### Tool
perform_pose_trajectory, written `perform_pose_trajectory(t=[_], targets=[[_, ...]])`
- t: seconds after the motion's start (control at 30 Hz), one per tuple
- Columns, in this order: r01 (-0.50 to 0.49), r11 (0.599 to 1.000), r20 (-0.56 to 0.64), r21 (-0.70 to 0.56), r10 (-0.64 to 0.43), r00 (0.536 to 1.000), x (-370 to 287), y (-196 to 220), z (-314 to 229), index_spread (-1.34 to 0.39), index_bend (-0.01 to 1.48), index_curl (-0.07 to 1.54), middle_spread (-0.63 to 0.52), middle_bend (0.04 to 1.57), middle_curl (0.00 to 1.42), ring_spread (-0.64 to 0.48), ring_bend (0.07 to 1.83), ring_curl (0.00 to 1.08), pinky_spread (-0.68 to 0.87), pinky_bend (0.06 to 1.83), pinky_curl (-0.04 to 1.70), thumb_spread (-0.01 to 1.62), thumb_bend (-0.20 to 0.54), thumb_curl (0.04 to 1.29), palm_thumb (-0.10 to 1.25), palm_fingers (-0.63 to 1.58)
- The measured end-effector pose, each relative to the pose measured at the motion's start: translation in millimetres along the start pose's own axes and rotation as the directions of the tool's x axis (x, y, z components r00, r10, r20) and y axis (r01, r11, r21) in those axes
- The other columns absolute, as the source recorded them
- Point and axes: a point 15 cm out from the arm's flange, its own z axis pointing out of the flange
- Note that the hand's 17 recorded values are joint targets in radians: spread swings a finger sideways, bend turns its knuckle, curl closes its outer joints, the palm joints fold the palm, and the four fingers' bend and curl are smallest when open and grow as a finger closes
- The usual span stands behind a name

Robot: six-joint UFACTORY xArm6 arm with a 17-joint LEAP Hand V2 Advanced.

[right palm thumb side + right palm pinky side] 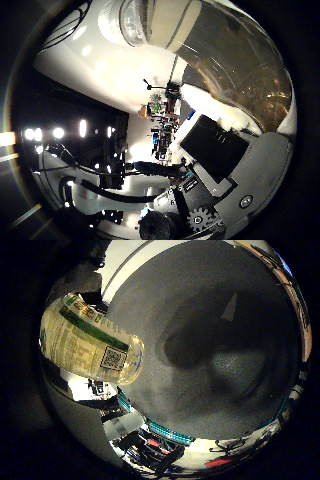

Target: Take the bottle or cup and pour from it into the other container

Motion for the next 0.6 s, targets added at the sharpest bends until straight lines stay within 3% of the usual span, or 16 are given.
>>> perform_pose_trajectory(t=[0.4, 0.6], targets=[[0.182, 0.979, -0.138, -0.096, -0.194, 0.971, -130, -51, 10, -0.28, 1.05, 1.06, -0.20, 1.25, 1.00, -0.31, 1.23, 0.99, -0.20, 1.44, 0.77, 0.54, -0.017, 0.85, 1.14, 1.03], [0.193, 0.956, -0.254, -0.222, -0.248, 0.935, -185, -62, 38, -0.27, 1.07, 1.05, -0.19, 1.27, 1.00, -0.31, 1.22, 1.01, -0.21, 1.37, 0.80, 0.39, -0.017, 0.90, 1.16, 1.04]])
